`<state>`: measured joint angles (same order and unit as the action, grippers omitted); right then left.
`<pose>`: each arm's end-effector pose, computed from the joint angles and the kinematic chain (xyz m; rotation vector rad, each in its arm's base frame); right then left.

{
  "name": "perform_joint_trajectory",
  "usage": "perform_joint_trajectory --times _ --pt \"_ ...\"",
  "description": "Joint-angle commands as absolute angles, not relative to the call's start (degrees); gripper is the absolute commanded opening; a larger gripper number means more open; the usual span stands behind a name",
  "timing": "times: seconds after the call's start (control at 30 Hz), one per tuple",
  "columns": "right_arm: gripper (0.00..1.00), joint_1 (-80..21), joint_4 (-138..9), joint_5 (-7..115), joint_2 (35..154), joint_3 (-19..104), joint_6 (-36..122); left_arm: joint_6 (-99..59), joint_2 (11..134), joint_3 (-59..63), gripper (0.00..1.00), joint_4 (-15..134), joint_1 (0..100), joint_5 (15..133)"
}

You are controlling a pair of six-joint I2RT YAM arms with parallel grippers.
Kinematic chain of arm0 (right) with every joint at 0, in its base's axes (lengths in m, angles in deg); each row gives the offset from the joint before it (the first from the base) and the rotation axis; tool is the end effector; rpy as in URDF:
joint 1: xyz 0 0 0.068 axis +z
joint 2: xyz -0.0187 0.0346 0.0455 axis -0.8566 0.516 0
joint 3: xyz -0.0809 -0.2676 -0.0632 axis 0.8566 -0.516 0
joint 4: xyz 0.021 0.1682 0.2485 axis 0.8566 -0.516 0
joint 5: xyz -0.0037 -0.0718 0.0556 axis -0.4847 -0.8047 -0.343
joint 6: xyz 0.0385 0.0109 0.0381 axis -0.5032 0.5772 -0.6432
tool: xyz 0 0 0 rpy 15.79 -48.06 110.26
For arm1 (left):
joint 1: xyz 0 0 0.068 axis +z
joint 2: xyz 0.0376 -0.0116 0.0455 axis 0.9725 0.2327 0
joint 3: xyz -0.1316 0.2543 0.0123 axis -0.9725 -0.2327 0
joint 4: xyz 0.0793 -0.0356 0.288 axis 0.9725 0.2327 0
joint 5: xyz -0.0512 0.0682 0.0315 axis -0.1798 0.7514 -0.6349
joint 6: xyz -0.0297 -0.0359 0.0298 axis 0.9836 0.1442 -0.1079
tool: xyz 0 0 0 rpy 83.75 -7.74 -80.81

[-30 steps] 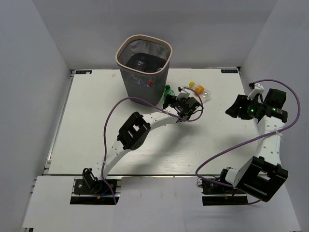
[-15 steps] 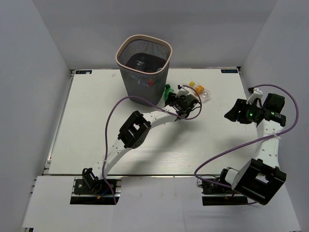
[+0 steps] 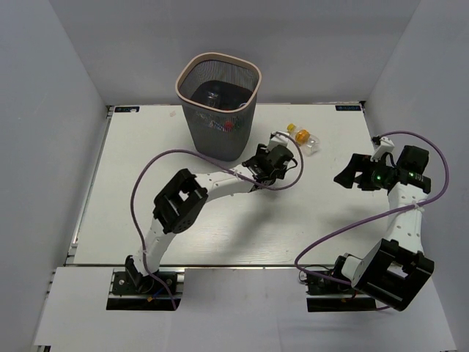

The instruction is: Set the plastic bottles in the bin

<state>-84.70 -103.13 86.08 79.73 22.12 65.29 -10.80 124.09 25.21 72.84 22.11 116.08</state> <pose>0.2514 -0.0948 0.2915 -0.0867 2.2514 0.4642 0.3313 -0.4271 0.1690 0.3362 2.1364 -0.0605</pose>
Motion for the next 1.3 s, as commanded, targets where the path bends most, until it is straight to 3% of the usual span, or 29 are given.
perform_joint_trajectory --times 0.0,0.47,0.57,0.73,0.8,0.87,0.93,1.03,1.2,1.27 --pt "0.89 -84.9 -102.1 88.2 79.2 21.4 67.8 -13.0 113.0 27.5 0.00 67.8 20.8 107.6" --pt "0.87 -84.9 -100.8 89.9 76.7 20.2 68.0 -20.4 101.3 40.1 0.00 67.8 20.8 105.5" --pt "0.85 -84.8 -100.3 90.3 76.1 19.8 68.4 -19.9 99.0 39.3 0.00 66.2 21.7 110.7" --pt "0.68 -84.4 -99.5 91.9 75.6 20.2 69.0 -21.3 94.4 34.3 0.00 64.1 23.6 132.8" --pt "0.60 -84.3 -100.1 92.8 75.5 20.5 69.5 -21.3 93.2 32.1 0.00 62.5 25.1 134.6" --pt "0.45 -84.3 -100.6 93.8 75.4 20.6 70.6 -20.1 93.2 32.0 0.00 63.4 26.2 136.0" --pt "0.39 -83.9 -101.2 94.8 75.4 20.6 71.4 -18.1 93.2 34.0 0.00 65.0 27.9 137.0" --pt "0.39 -83.7 -101.4 95.1 75.6 20.5 71.4 -14.3 94.4 34.5 0.00 67.4 30.6 138.2" --pt "0.44 -83.5 -100.6 95.1 75.4 20.6 70.4 -11.4 100.5 42.7 0.10 74.8 34.5 135.2" --pt "0.53 -83.5 -100.4 95.0 75.6 20.7 70.1 -10.9 104.1 46.6 0.22 76.8 35.7 133.8"
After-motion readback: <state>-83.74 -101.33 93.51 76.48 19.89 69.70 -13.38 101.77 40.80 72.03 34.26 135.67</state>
